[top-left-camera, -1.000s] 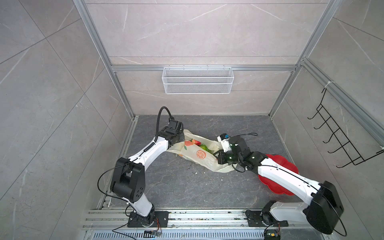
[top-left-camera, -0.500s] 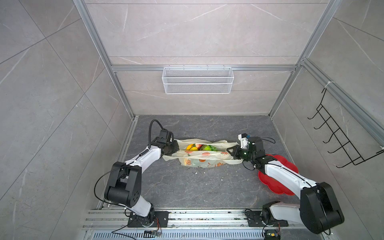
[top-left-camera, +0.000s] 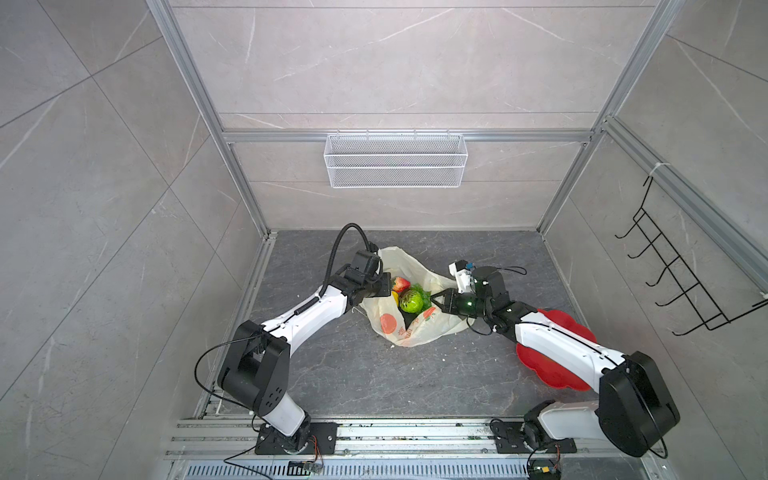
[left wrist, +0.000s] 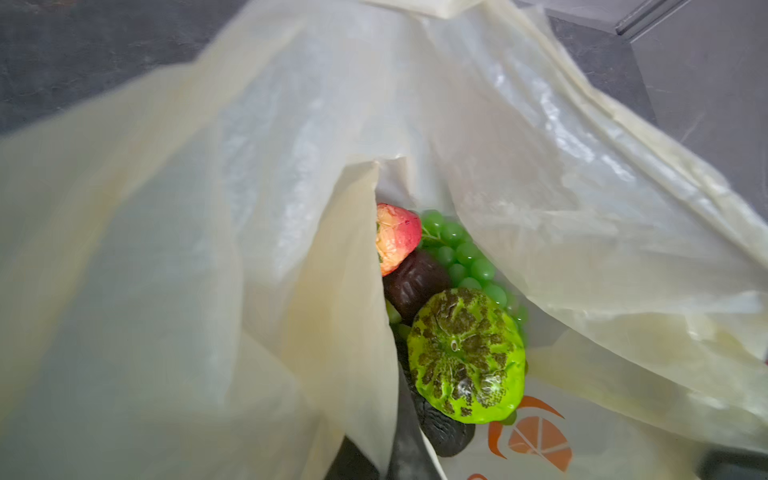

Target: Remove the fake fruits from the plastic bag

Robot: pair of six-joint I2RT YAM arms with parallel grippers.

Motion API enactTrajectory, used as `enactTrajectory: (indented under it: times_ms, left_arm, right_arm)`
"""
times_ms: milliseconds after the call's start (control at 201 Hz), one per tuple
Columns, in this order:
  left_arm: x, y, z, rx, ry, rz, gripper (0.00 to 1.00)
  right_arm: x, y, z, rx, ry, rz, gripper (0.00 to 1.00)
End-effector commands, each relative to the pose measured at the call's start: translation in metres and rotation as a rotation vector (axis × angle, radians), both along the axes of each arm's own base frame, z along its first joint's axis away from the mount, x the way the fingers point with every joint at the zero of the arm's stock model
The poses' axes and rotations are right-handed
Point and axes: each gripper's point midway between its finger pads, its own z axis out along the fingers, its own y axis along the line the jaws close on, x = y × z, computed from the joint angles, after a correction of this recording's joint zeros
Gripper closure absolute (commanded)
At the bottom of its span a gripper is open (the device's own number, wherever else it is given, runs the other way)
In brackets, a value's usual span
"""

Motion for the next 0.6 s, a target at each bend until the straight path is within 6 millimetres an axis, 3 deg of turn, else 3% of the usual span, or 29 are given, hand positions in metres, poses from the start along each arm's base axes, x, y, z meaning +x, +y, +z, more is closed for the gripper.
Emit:
enactTrajectory:
  times_ms: [0, 169, 269, 339, 433, 598]
  left_arm:
    - [0.014, 0.034, -0.009, 0.041, 0.028, 0.106, 1.00]
    - [0.019, 0.083, -0.033, 0.011, 0.111, 0.244, 1.00]
    - [0.018, 0.111, -0.050, -0.068, 0.164, 0.322, 1.00]
    - [0.016, 0.120, -0.054, -0.095, 0.167, 0.342, 1.00]
    - [0.015, 0.112, -0.049, -0.119, 0.152, 0.305, 1.00]
    - [0.011, 0.064, -0.023, -0.101, 0.060, 0.144, 1.00]
  right_arm:
    - [-0.005, -0.007, 0.040, 0.142, -0.098, 0.036, 1.00]
    - [0.006, -0.050, 0.043, 0.246, -0.089, -0.073, 1.00]
    - [0.019, -0.082, 0.022, 0.282, -0.021, -0.183, 1.00]
    - [0.027, -0.099, 0.002, 0.320, 0.049, -0.245, 1.00]
    - [0.034, -0.095, -0.017, 0.330, 0.110, -0.242, 1.00]
    - [0.029, -0.063, -0.015, 0.237, 0.081, -0.172, 1.00]
